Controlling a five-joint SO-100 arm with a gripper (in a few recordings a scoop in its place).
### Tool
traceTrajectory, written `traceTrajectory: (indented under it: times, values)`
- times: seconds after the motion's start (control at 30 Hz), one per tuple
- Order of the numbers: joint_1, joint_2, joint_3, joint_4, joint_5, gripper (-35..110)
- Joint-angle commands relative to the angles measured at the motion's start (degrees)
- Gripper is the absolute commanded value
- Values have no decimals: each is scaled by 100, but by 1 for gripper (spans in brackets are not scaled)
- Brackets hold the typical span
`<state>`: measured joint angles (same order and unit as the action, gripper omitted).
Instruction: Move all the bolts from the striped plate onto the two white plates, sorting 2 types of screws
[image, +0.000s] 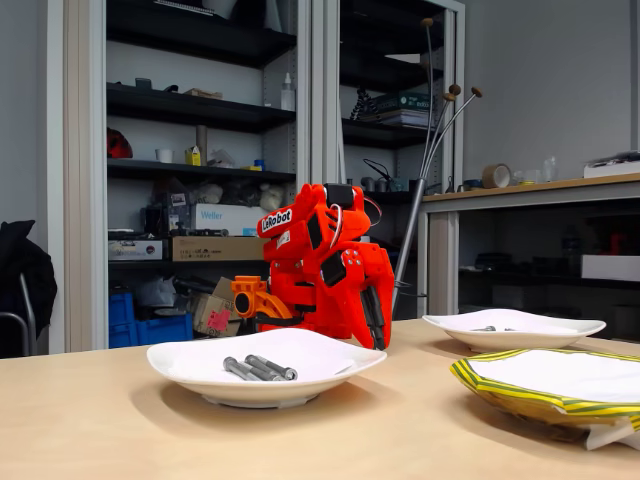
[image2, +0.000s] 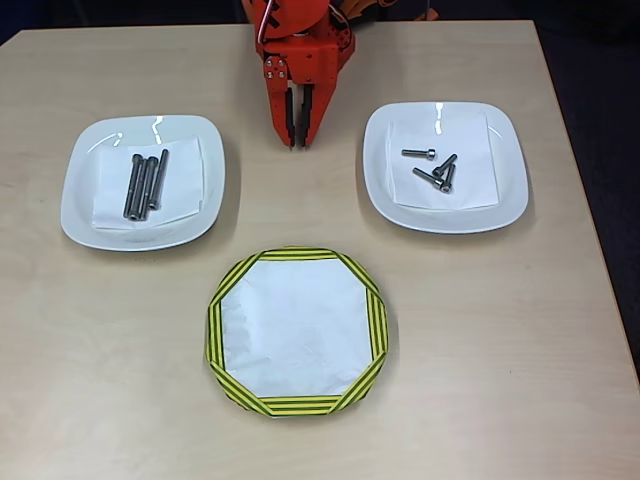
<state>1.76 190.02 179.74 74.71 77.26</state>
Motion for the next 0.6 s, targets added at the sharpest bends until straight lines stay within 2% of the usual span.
traceTrajectory:
  times: [0.0, 0.57]
  values:
    - [62, 35, 26, 44, 44, 3]
    - [62, 35, 26, 44, 44, 3]
